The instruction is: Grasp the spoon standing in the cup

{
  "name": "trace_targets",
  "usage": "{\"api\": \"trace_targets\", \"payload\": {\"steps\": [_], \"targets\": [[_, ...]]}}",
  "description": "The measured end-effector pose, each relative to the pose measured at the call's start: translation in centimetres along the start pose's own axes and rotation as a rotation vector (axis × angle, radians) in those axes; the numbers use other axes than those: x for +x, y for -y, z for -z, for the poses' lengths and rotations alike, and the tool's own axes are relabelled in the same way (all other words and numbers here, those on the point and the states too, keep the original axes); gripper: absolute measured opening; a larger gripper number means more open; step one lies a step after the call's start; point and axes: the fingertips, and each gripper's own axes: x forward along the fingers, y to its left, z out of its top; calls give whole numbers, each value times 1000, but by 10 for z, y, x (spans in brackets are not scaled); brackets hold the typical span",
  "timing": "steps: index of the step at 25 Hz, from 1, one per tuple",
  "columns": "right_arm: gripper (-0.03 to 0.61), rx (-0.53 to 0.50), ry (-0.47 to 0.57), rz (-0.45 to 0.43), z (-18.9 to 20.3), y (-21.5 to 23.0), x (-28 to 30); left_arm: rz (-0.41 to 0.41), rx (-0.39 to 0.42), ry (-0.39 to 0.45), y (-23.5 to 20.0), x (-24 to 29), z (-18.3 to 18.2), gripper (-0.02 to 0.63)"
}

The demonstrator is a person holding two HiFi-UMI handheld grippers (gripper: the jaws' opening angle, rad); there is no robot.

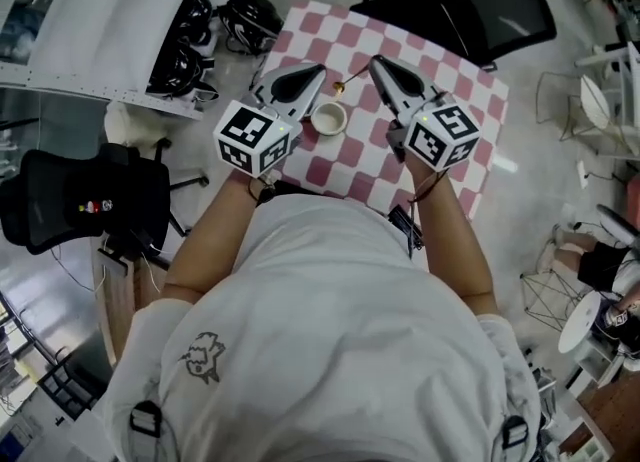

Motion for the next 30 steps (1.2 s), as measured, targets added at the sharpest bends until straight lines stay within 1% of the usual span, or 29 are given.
{"api": "trace_targets", "payload": {"steps": [3, 8, 15, 17, 20, 21, 24, 30], "targets": [[32, -22, 15, 0, -11, 3, -4, -4, 19, 19, 1, 3, -11, 14], [32, -12, 24, 4, -9, 0, -9, -4, 21, 12, 7, -5, -6, 14], [32, -45, 40, 20, -24, -12, -6, 2, 36, 52, 0, -19, -20, 14], [32, -54, 48, 25, -29, -21, -6, 11, 56, 58, 1, -27, -23, 14], [32, -68, 56, 29, -31, -36, -2, 32, 118, 50, 5, -41, -25, 14], [32, -65, 56, 31, -29, -42, -1, 42, 119, 48, 6, -47, -23, 14], [32, -35, 61, 37, -20, -63, -1, 57, 77, 38, 7, -73, -10, 14], [32, -38, 73, 39, -4, -122, 9, 23, 50, 27, -5, -152, 15, 14]]}}
